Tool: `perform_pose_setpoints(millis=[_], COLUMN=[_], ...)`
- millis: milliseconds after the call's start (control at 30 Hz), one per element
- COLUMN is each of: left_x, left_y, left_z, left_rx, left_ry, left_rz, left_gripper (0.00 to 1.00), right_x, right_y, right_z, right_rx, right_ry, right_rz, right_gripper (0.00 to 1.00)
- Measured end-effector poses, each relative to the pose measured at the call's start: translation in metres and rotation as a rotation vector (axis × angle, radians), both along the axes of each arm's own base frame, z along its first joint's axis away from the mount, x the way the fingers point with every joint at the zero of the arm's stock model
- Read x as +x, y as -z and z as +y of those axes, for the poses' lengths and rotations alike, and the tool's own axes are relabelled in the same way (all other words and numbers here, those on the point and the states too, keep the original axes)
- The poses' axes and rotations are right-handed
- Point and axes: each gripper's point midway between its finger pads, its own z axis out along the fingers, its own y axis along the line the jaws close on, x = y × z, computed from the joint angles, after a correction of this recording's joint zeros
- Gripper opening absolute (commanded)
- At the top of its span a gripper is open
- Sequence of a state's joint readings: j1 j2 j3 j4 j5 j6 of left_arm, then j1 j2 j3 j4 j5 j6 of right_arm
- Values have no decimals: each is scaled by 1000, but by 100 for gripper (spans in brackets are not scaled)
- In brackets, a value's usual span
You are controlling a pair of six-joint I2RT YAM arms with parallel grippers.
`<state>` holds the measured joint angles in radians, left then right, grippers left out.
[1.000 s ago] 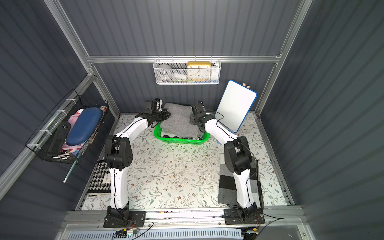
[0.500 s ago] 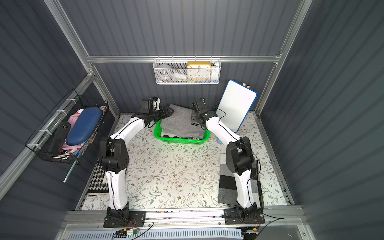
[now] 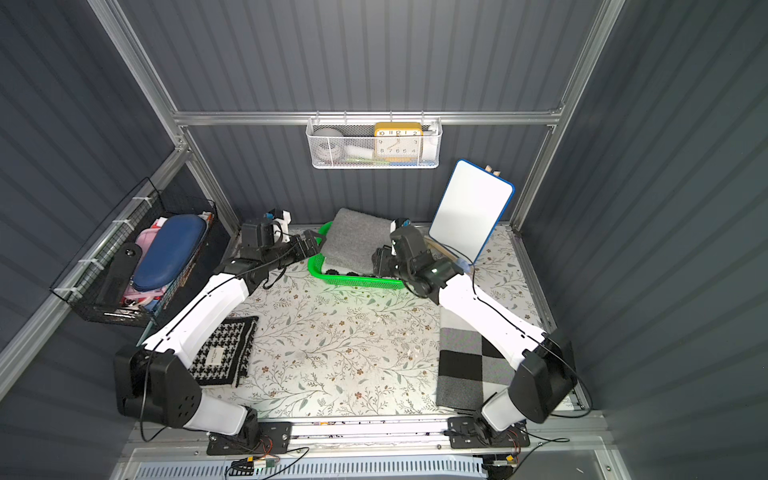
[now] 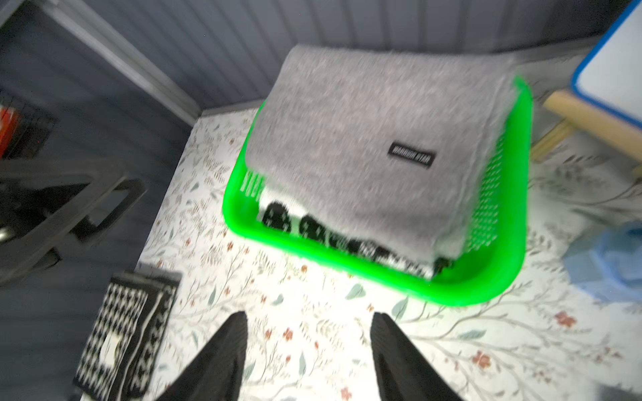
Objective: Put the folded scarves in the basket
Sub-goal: Place the scarf in the basket, then adjust the scarf at the center of the board.
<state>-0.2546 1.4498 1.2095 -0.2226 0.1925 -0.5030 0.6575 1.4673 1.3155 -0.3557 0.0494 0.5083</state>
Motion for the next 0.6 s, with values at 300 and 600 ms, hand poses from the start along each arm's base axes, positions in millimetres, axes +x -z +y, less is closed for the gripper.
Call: perform_pose_setpoints(millis=[300,600], left_x=[-84,-183], left_y=[58,74], left_z=[9,-110], left_rx=[-37,-184], left_ry=[-3,306], left_rz=[158,205], left_gripper=[96,92], right_x=[-100,-161], right_y=[27,68], right_z=[-43,-154], right_rx=[67,139], right_ry=[50,336], right_rz=[40,36], right_gripper=[59,57])
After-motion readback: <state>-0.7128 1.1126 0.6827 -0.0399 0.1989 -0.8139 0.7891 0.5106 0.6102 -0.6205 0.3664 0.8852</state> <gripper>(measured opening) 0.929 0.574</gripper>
